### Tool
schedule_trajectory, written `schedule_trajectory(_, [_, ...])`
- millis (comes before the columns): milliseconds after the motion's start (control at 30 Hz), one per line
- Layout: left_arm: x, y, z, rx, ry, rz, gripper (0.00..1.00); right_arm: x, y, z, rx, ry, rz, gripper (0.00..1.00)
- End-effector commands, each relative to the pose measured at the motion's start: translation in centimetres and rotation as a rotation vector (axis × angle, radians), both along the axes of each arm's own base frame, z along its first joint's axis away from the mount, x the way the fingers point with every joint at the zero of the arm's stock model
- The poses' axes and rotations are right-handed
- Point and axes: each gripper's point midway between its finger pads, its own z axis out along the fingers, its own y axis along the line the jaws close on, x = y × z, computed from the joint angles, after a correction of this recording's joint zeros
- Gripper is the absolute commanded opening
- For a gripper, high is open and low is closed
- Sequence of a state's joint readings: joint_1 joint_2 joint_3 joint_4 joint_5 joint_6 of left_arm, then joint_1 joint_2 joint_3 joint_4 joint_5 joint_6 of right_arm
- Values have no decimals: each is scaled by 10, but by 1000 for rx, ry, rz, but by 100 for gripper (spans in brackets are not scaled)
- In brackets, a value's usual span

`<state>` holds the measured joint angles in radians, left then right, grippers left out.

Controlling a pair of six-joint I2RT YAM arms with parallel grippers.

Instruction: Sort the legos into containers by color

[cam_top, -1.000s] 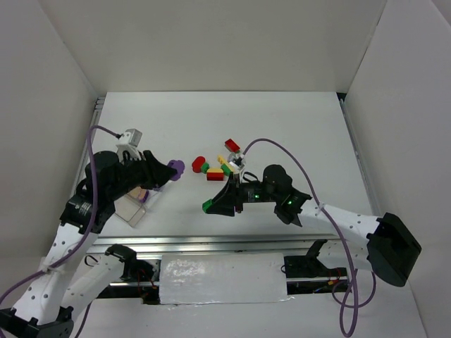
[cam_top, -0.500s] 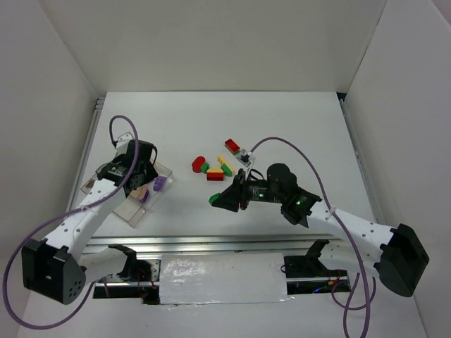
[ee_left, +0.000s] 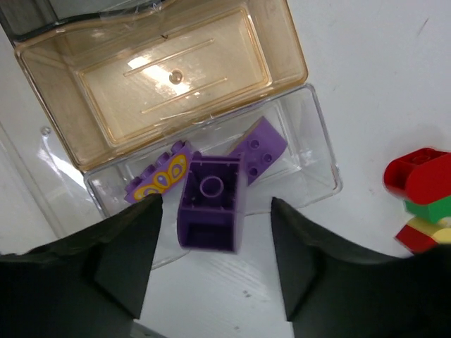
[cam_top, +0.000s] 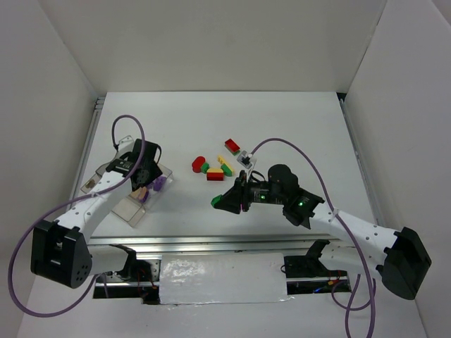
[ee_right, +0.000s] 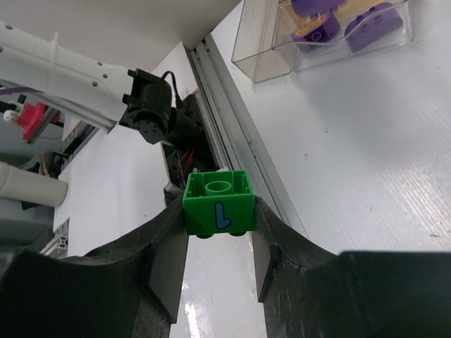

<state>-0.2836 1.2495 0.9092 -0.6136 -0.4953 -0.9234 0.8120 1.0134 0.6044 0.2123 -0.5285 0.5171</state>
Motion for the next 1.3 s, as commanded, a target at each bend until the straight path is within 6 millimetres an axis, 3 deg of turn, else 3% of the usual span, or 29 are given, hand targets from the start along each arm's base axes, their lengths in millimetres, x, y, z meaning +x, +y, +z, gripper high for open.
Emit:
schedule_trajectory(0, [3, 0, 7, -21, -37, 23, 79, 2, 2, 17, 28, -53, -1, 0])
schedule_trajectory(33, [3, 1, 9, -16, -39, 24, 99, 3, 4, 16, 26, -49, 0, 0])
schedule_trajectory(167, [0, 2, 20, -20, -62, 19, 100, 3, 6, 17, 30, -35, 6, 0])
schedule_trajectory(333, [-4, -12, 60, -88, -181, -98, 100, 15, 9, 16, 6, 0, -49, 1])
schedule_trajectory(467, [-13, -72, 114, -244, -433, -532, 100, 10, 16, 20, 30, 16, 2, 2])
schedule_trajectory(500, [-29, -107, 128, -364, -469, -729, 99, 8, 17, 22, 42, 19, 14, 2])
schedule_trajectory(533, [-36, -122, 145, -408, -534, -832, 100, 6, 18, 22, 53, 34, 30, 3])
schedule_trajectory(600, [-61, -147, 162, -494, -594, -1028, 100, -4, 19, 32, 96, 15, 97, 5])
schedule_trajectory(633, [-86, -163, 172, -585, -602, -1180, 100, -7, 20, 35, 109, 22, 113, 6])
schedule_trajectory(700, [-117, -179, 189, -673, -658, -1371, 100, -13, 20, 44, 135, -1, 154, 8])
schedule_trajectory(900, [-155, -188, 200, -695, -758, -1558, 97, -27, 15, 78, 233, -19, 204, 9])
schedule_trajectory(1000, [-155, -185, 203, -637, -832, -1519, 100, -15, 17, 88, 223, 100, 110, 1])
schedule_trajectory(1033, [-149, -181, 205, -591, -875, -1470, 100, 1, 16, 90, 228, 198, -3, 1])
schedule_trajectory(1133, [-146, -175, 209, -541, -974, -1414, 99, 16, 11, 85, 216, 422, -158, 1])
schedule_trajectory(1200, [-136, -169, 222, -487, -1095, -1344, 100, 15, 9, 89, 254, 514, -187, 0])
schedule_trajectory(1267, [-129, -165, 213, -443, -1166, -1298, 100, 15, 9, 92, 268, 552, -194, 0])
